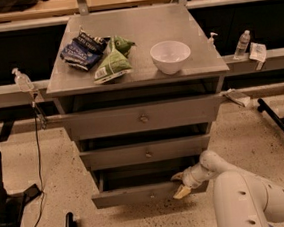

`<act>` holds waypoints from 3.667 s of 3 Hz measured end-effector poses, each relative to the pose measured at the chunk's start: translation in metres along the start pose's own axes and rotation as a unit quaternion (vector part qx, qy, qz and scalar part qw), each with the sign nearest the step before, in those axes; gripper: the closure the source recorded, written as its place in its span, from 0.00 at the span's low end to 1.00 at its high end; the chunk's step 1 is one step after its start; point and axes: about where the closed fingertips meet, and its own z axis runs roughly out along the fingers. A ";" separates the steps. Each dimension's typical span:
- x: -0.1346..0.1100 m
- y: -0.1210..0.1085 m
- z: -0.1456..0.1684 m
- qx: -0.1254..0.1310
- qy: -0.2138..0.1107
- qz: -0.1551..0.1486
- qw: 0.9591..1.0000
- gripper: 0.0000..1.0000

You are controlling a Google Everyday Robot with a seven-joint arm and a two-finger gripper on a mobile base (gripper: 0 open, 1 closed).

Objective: Open bottom drawer

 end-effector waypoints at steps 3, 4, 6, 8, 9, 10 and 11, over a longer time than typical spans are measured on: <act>0.000 0.002 0.003 -0.002 -0.001 0.000 1.000 0.13; -0.001 0.002 0.002 -0.002 -0.001 0.000 1.000 0.00; -0.005 0.006 0.000 -0.009 -0.016 -0.005 1.000 0.00; -0.006 0.028 -0.007 -0.037 -0.019 0.001 0.999 0.40; 0.001 0.042 -0.008 -0.053 -0.012 0.019 0.998 0.48; -0.001 0.042 -0.011 -0.053 -0.012 0.019 0.998 0.47; -0.002 0.043 -0.012 -0.053 -0.012 0.019 0.998 0.44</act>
Offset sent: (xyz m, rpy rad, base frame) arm -0.1161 -0.0081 0.0927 0.2635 -0.0144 -0.2062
